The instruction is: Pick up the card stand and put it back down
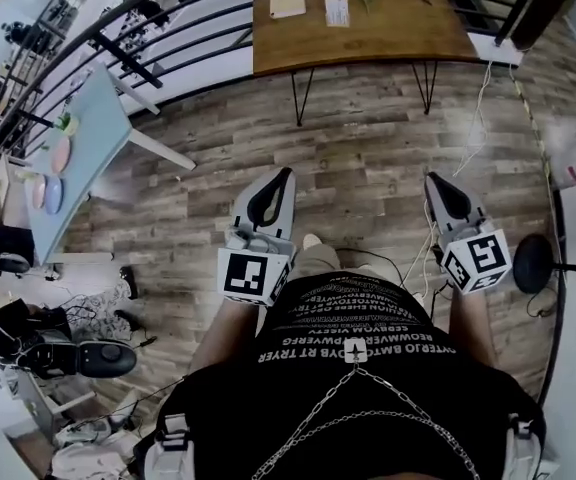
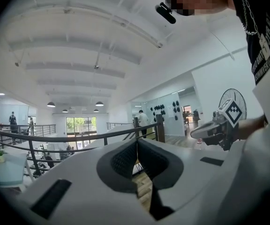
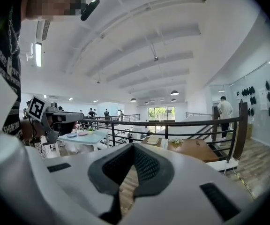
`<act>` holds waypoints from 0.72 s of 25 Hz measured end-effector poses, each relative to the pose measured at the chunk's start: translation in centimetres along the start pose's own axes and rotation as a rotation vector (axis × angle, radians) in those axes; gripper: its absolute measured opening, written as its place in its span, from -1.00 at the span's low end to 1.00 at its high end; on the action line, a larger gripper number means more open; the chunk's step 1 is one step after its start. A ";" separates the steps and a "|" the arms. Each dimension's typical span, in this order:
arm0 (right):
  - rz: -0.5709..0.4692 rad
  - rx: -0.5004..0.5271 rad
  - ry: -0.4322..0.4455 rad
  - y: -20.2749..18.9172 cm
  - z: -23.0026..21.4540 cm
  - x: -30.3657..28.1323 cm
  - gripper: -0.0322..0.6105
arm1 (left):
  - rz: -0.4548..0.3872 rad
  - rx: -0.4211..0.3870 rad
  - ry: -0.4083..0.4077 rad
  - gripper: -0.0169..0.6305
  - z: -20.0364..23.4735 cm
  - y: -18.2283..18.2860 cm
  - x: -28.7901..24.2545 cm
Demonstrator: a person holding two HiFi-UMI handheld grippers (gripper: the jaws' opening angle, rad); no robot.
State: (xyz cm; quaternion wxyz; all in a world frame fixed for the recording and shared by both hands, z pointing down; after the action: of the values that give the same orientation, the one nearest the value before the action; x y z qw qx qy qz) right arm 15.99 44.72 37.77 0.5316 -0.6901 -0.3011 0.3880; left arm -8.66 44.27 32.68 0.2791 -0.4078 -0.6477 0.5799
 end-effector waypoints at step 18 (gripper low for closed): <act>0.009 0.069 -0.028 2.4 1.4 -11.4 -0.85 | -0.015 -0.033 -0.034 -0.86 9.5 -2.3 -6.5</act>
State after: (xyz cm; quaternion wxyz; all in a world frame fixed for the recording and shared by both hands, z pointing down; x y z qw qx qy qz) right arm 8.93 35.39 37.68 0.5490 -0.6671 -0.2918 0.4104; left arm -13.71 33.80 34.07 0.2657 -0.3978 -0.6649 0.5737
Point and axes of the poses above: the fingertips, and each gripper's own axes: x backward along the fingers, z to its left, y out of its top, the point moved 2 cm from there along x, backward along the fingers, and after that the axes turned 5 degrees about -x, right-handed, at the moved point
